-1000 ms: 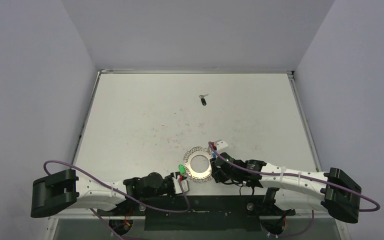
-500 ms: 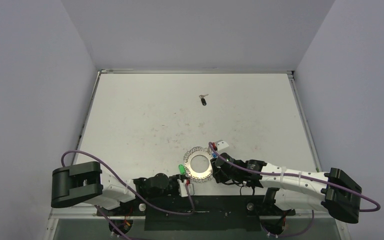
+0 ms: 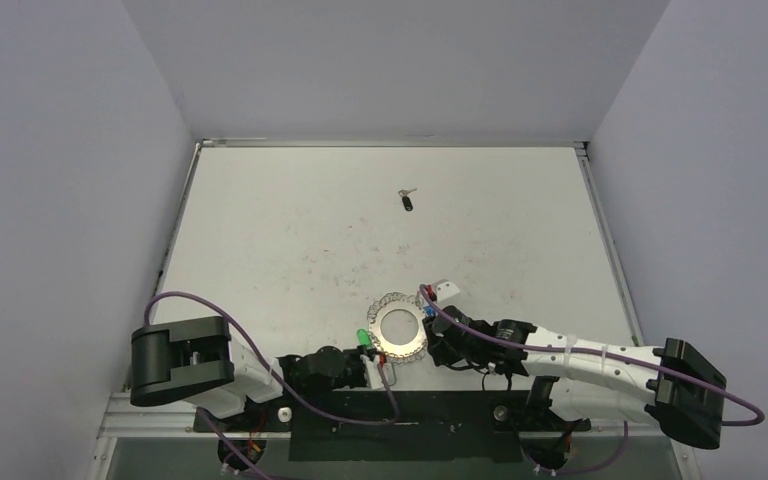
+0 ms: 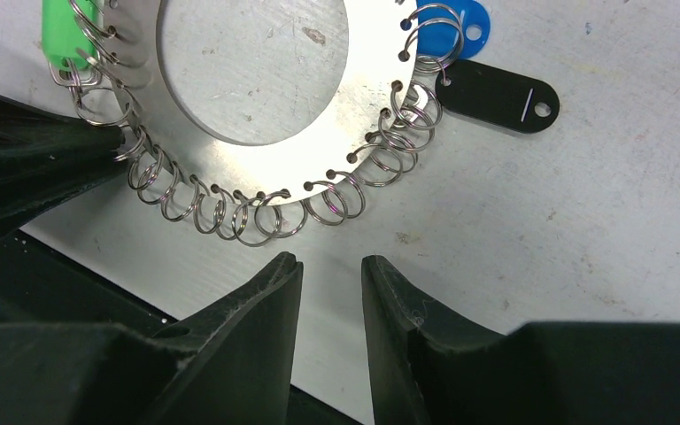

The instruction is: Put the keys on the keyring

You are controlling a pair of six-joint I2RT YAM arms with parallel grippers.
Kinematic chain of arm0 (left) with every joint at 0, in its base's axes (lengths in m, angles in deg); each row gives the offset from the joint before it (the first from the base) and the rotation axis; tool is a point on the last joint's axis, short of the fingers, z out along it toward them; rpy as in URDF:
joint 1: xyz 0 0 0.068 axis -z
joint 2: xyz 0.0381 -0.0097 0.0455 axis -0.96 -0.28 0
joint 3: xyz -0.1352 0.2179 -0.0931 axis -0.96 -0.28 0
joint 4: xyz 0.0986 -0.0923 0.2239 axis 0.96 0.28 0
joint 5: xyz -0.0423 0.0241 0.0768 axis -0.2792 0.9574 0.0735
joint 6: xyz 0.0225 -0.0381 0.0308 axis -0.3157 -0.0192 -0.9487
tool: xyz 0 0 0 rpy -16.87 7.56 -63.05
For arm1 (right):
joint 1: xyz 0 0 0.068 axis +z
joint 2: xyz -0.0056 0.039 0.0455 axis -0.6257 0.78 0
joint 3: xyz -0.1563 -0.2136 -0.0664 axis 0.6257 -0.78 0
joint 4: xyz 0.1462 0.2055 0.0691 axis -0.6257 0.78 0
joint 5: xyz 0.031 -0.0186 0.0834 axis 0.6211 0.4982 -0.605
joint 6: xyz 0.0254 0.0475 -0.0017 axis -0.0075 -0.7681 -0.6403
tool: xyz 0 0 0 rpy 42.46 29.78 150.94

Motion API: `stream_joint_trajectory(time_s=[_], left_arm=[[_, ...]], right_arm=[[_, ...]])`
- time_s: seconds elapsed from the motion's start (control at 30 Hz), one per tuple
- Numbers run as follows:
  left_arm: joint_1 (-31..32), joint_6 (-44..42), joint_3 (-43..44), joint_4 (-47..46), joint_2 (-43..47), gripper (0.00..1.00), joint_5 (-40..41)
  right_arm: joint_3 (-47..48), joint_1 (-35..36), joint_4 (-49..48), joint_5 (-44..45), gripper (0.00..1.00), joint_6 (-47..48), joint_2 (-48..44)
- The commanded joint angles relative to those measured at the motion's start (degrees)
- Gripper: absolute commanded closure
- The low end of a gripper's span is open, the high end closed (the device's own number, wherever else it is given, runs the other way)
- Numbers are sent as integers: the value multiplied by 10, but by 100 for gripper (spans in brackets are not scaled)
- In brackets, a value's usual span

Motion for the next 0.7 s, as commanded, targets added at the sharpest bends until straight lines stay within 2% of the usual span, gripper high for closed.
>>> stream_joint_trajectory(time_s=[0.0, 0.1, 0.33, 0.4, 0.53, 0.67], left_arm=[[3, 13, 1, -12, -6, 91, 20], [3, 19, -3, -8, 8, 100, 23], [3, 48, -6, 55, 98, 100, 20], [3, 58, -7, 81, 148, 100, 11], [3, 83, -15, 138, 244, 100, -10], [2, 109, -27, 188, 341, 100, -28]], right_arm=[[21, 3, -3, 19, 67, 5, -17], [24, 2, -2, 19, 67, 6, -17], [41, 2, -2, 14, 64, 12, -24], [45, 2, -9, 7, 58, 16, -30], [46, -2, -53, -24, 38, 32, -50], [49, -9, -116, -81, 31, 80, -63]])
